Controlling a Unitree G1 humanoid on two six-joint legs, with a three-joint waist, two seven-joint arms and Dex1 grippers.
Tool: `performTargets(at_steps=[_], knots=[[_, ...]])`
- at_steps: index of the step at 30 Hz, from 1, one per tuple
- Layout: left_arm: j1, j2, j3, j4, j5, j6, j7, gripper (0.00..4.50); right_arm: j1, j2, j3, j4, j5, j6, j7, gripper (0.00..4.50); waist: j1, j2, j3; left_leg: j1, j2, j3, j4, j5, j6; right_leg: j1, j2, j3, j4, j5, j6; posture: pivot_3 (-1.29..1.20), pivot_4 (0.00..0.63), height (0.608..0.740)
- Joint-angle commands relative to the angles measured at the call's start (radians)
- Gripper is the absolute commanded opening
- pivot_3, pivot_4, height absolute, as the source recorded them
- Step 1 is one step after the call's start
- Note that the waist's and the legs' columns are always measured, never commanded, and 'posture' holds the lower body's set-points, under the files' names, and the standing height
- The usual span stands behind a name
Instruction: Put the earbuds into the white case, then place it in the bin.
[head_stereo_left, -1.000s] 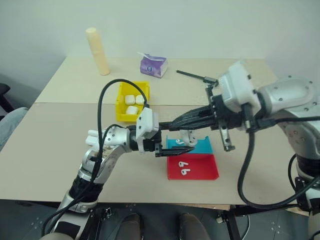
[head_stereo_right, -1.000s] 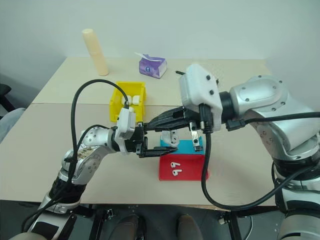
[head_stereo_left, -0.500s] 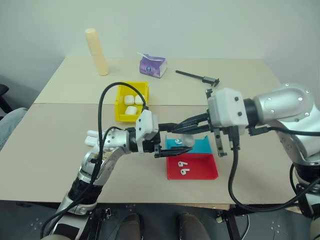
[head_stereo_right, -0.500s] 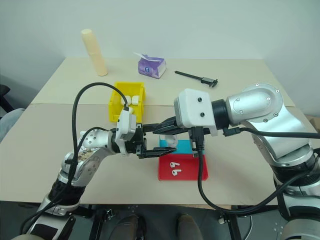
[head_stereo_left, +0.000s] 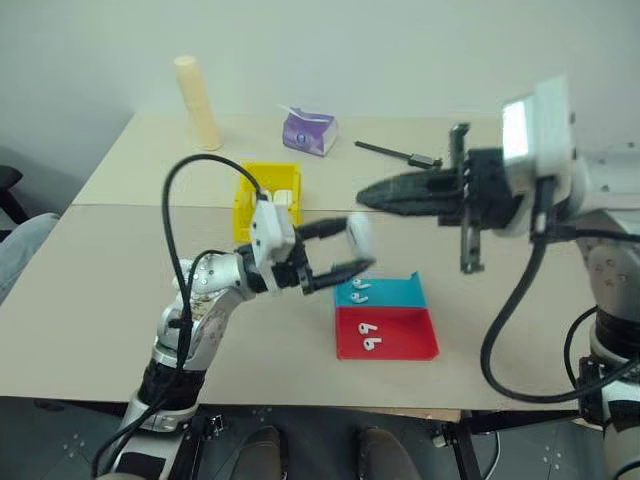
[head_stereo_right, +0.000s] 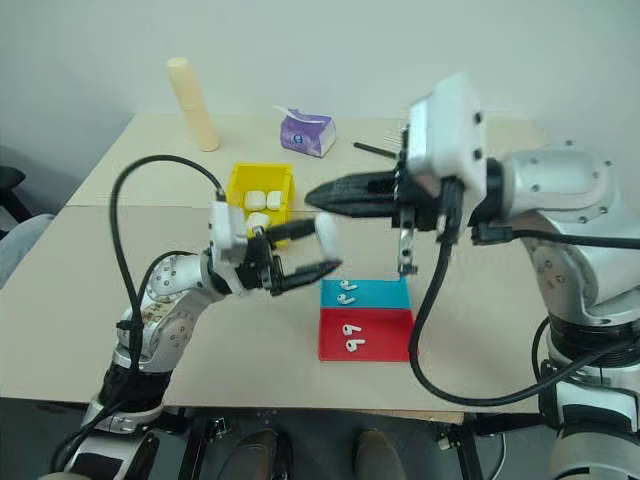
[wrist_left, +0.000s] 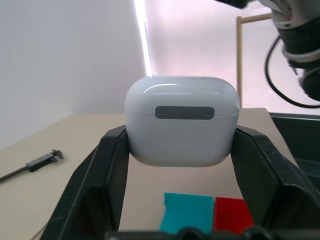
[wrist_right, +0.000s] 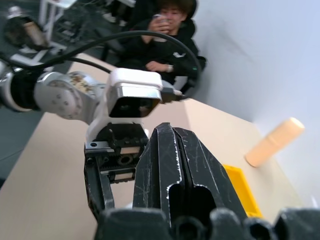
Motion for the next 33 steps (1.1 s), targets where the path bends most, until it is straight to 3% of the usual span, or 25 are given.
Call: performTargets(at_steps=[1, 5, 12, 14, 19, 21, 24, 28, 31, 33], knots=[[-0.114, -0.047, 0.092, 0.061, 0.073, 0.070, 0.256, 2.77, 0.081, -0.006, -0.049, -0.044, 0.007, 0.040, -0.083, 0.01, 0.002, 0.000, 0.000, 0.000, 0.000, 0.000, 0.000, 0.000, 0.000, 0.000, 0.000, 0.001, 0.000, 0.000, 0.000, 0.00, 0.150, 0.740], [-0.255, -0.068, 0.129, 0.274, 0.207, 0.072, 0.462, 2.77, 0.172, -0.023, -0.025, -0.081, -0.022, 0.055, -0.125, 0.01, 0.001, 0.000, 0.000, -0.001, -0.001, -0.001, 0.000, 0.000, 0.001, -0.002, 0.000, 0.002, -0.001, 0.000, 0.001, 0.00, 0.150, 0.740], [-0.348, -0.063, 0.089, 0.584, 0.330, 0.049, 0.534, 2.77, 0.206, -0.042, 0.029, -0.072, -0.086, 0.045, -0.126, 0.01, -0.002, 0.000, 0.000, -0.001, -0.001, 0.001, -0.001, 0.000, 0.000, -0.002, 0.000, 0.001, 0.000, 0.000, 0.001, 0.00, 0.150, 0.740], [-0.350, -0.072, 0.081, 0.647, 0.370, -0.028, 0.570, 2.77, 0.220, -0.047, 0.037, -0.074, -0.107, 0.040, -0.128, 0.01, 0.000, 0.000, 0.000, -0.002, -0.001, 0.002, -0.001, 0.000, 0.000, -0.002, 0.000, 0.001, -0.001, 0.000, 0.001, 0.00, 0.150, 0.740], [-0.356, -0.075, 0.079, 0.704, 0.379, -0.044, 0.558, 4.39, 0.242, -0.049, 0.035, -0.064, -0.125, 0.049, -0.134, 0.00, 0.005, 0.000, 0.000, -0.004, -0.001, 0.002, -0.001, 0.000, 0.000, -0.004, 0.000, 0.000, -0.001, 0.000, 0.001, 0.00, 0.150, 0.740], [-0.357, -0.074, 0.080, 0.718, 0.384, -0.063, 0.552, 4.47, 0.237, -0.048, 0.040, -0.051, -0.135, 0.053, -0.135, 0.00, 0.005, 0.000, 0.000, -0.004, -0.001, 0.004, -0.001, 0.000, 0.000, -0.004, 0.000, 0.000, -0.001, 0.000, 0.001, 0.00, 0.150, 0.740], [-0.345, -0.077, 0.108, 0.671, 0.325, -0.037, 0.479, 4.47, 0.231, -0.053, 0.046, -0.040, -0.142, 0.052, -0.125, 0.00, 0.005, 0.000, 0.000, -0.004, -0.001, 0.004, -0.001, 0.000, 0.000, -0.003, 0.000, -0.001, -0.001, 0.000, 0.001, 0.00, 0.150, 0.740], [-0.229, -0.023, 0.163, 0.430, 0.074, 0.073, 0.159, 4.47, 0.269, -0.096, 0.031, -0.033, -0.163, -0.001, -0.060, 0.00, 0.001, 0.000, 0.000, -0.004, -0.001, 0.004, -0.001, 0.000, 0.000, -0.004, 0.000, 0.000, -0.001, 0.000, 0.001, 0.00, 0.150, 0.740], [-0.135, 0.039, 0.175, 0.259, -0.023, 0.172, 0.072, 4.47, 0.313, -0.146, 0.006, -0.012, -0.184, -0.050, -0.001, 0.00, -0.005, 0.000, 0.000, -0.004, 0.000, 0.004, -0.001, 0.001, 0.000, -0.004, 0.000, 0.000, -0.001, 0.000, 0.001, 0.00, 0.150, 0.740], [-0.045, 0.136, 0.169, 0.124, -0.071, 0.226, -0.019, 4.47, 0.355, -0.195, -0.026, 0.024, -0.194, -0.096, 0.061, 0.00, -0.007, 0.000, 0.000, -0.003, 0.000, 0.003, 0.000, 0.001, 0.000, -0.003, 0.000, 0.001, 0.000, 0.000, 0.001, 0.00, 0.150, 0.740]])
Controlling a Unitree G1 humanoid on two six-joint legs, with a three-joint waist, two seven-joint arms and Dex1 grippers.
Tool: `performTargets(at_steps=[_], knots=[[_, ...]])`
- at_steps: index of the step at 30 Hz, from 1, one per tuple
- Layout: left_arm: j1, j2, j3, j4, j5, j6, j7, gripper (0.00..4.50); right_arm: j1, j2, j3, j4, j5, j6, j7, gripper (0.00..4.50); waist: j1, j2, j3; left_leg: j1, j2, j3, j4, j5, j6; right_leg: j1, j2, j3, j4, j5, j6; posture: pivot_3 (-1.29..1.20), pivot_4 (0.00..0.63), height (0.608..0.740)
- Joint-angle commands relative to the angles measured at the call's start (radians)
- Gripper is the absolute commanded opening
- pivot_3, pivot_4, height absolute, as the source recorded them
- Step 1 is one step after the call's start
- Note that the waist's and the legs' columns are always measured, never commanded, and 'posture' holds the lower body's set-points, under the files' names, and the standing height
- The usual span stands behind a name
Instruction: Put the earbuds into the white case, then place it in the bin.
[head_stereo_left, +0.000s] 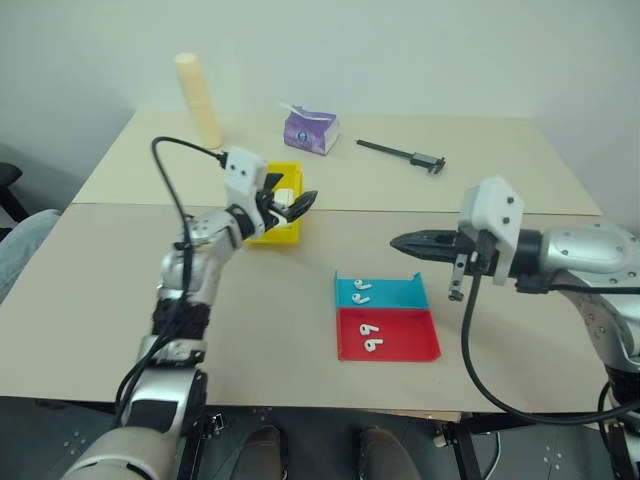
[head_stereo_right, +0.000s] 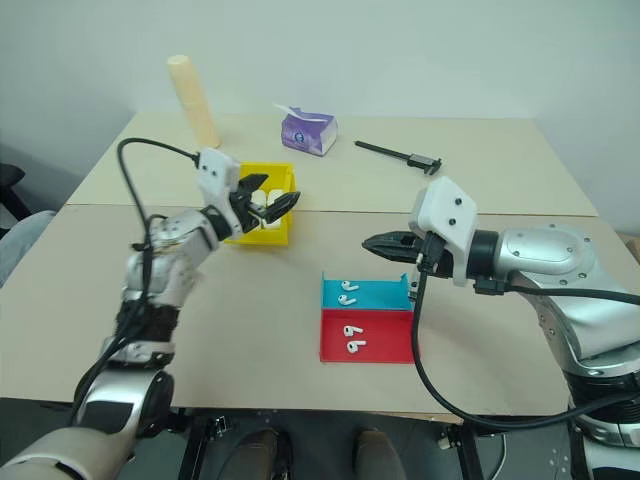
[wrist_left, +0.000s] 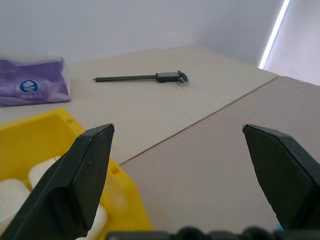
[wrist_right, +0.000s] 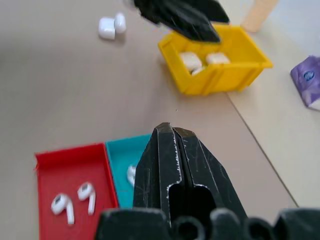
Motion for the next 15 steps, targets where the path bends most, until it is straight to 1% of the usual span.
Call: performTargets(at_steps=[1, 4, 7, 9, 12, 15], knots=[[0.110, 0.145, 0.018, -0.251, -0.111, 0.096, -0.156, 4.47, 0.052, -0.079, -0.087, 0.042, -0.029, -0.123, 0.109, 0.00, -0.004, 0.000, 0.000, 0.000, 0.000, 0.000, 0.000, 0.000, 0.000, 0.000, 0.000, 0.000, 0.000, 0.000, 0.000, 0.00, 0.150, 0.740], [0.201, 0.269, 0.048, -0.360, -0.174, 0.133, -0.251, 4.47, 0.102, -0.127, -0.138, 0.101, -0.045, -0.223, 0.192, 0.00, -0.007, 0.000, 0.000, 0.002, 0.000, 0.000, 0.000, 0.000, 0.000, 0.002, 0.000, 0.000, 0.000, 0.000, 0.000, 0.00, 0.150, 0.740], [0.297, 0.378, 0.143, -0.434, -0.310, 0.217, -0.347, 4.47, 0.161, -0.160, -0.220, 0.153, -0.036, -0.293, 0.269, 0.00, -0.009, 0.000, 0.000, 0.004, 0.001, 0.000, 0.000, 0.000, 0.000, 0.003, 0.000, 0.000, 0.000, 0.000, 0.000, 0.00, 0.150, 0.740], [0.369, 0.443, 0.187, -0.465, -0.336, 0.239, -0.374, 4.47, 0.201, -0.179, -0.254, 0.177, -0.042, -0.317, 0.302, 0.00, -0.010, 0.000, 0.000, 0.004, 0.001, -0.002, -0.001, 0.000, 0.000, 0.003, 0.000, 0.000, 0.000, 0.000, 0.000, 0.00, 0.150, 0.740], [0.449, 0.500, 0.233, -0.501, -0.351, 0.248, -0.385, 4.47, 0.243, -0.195, -0.276, 0.204, -0.057, -0.347, 0.331, 0.00, -0.010, 0.000, 0.000, 0.006, 0.001, -0.002, -0.001, 0.000, 0.000, 0.003, 0.000, 0.001, 0.000, 0.000, 0.000, 0.00, 0.150, 0.740], [0.522, 0.537, 0.291, -0.534, -0.376, 0.266, -0.377, 4.47, 0.261, -0.230, -0.251, 0.225, -0.060, -0.271, 0.337, 0.00, -0.010, 0.000, 0.000, 0.007, 0.001, -0.002, -0.001, 0.000, 0.000, 0.004, 0.000, 0.001, 0.000, 0.000, 0.000, 0.00, 0.150, 0.740]])
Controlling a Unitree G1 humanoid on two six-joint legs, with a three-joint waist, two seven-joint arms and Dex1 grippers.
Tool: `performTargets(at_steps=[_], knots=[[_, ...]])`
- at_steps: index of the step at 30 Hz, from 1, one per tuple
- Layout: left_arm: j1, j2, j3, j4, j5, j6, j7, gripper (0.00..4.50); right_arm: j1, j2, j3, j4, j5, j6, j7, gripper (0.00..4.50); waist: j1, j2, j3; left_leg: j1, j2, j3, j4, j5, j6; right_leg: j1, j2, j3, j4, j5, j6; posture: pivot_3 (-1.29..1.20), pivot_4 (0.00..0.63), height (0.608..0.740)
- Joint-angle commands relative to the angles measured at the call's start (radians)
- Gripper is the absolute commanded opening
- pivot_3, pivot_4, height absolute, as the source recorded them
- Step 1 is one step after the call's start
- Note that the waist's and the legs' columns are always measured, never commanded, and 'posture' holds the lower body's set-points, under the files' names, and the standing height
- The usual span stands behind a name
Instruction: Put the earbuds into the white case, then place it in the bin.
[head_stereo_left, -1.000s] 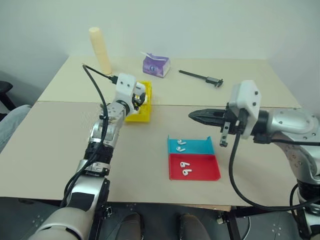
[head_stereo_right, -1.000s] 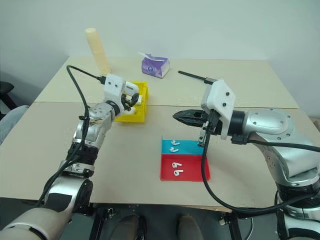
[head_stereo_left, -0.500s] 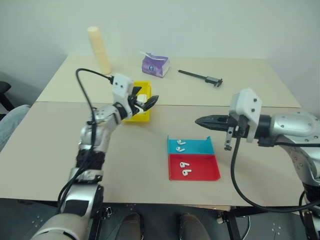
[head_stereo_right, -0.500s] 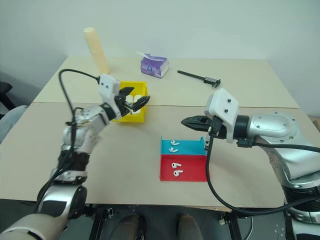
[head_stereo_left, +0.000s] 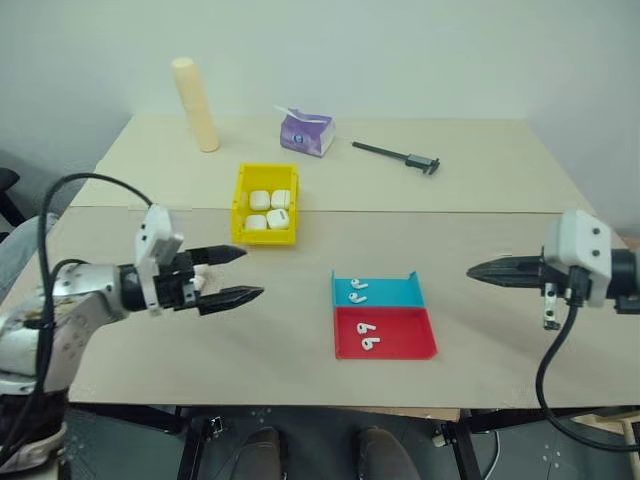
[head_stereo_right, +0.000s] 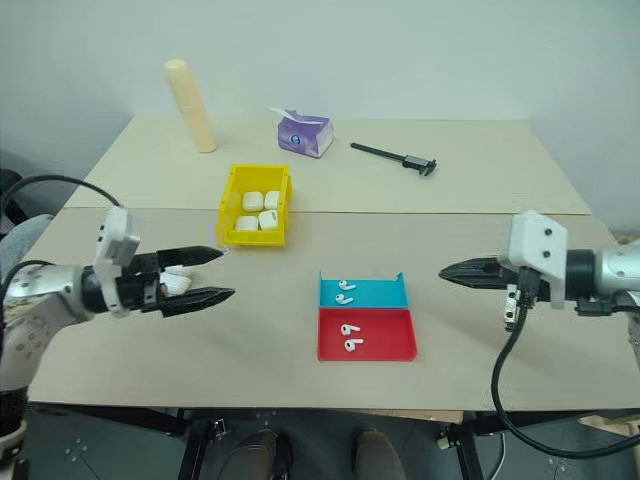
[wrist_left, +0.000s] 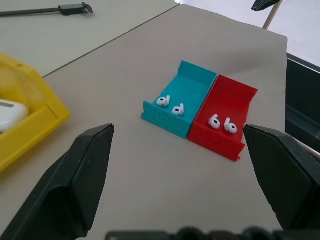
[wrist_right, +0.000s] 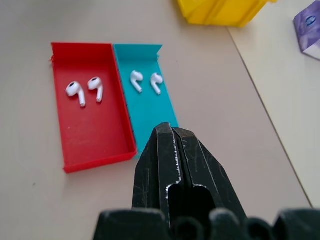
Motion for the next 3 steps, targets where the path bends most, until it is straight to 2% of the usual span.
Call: performTargets(at_steps=[1, 3], knots=[[0.051, 0.040, 0.083, -0.060, -0.029, 0.007, 0.004, 4.47, 0.000, -0.041, -0.006, 0.012, -0.006, 0.043, 0.005, 0.00, 0.000, 0.000, 0.000, 0.000, 0.000, 0.000, 0.000, 0.000, 0.000, 0.000, 0.000, 0.000, 0.000, 0.000, 0.000, 0.00, 0.150, 0.740], [0.077, 0.035, 0.096, -0.081, -0.015, -0.008, 0.030, 4.47, -0.001, -0.031, 0.000, 0.011, -0.002, 0.034, 0.004, 0.00, 0.000, 0.000, 0.000, 0.001, 0.000, 0.000, 0.000, 0.000, 0.000, 0.000, 0.000, 0.000, 0.000, 0.000, 0.000, 0.00, 0.150, 0.740]])
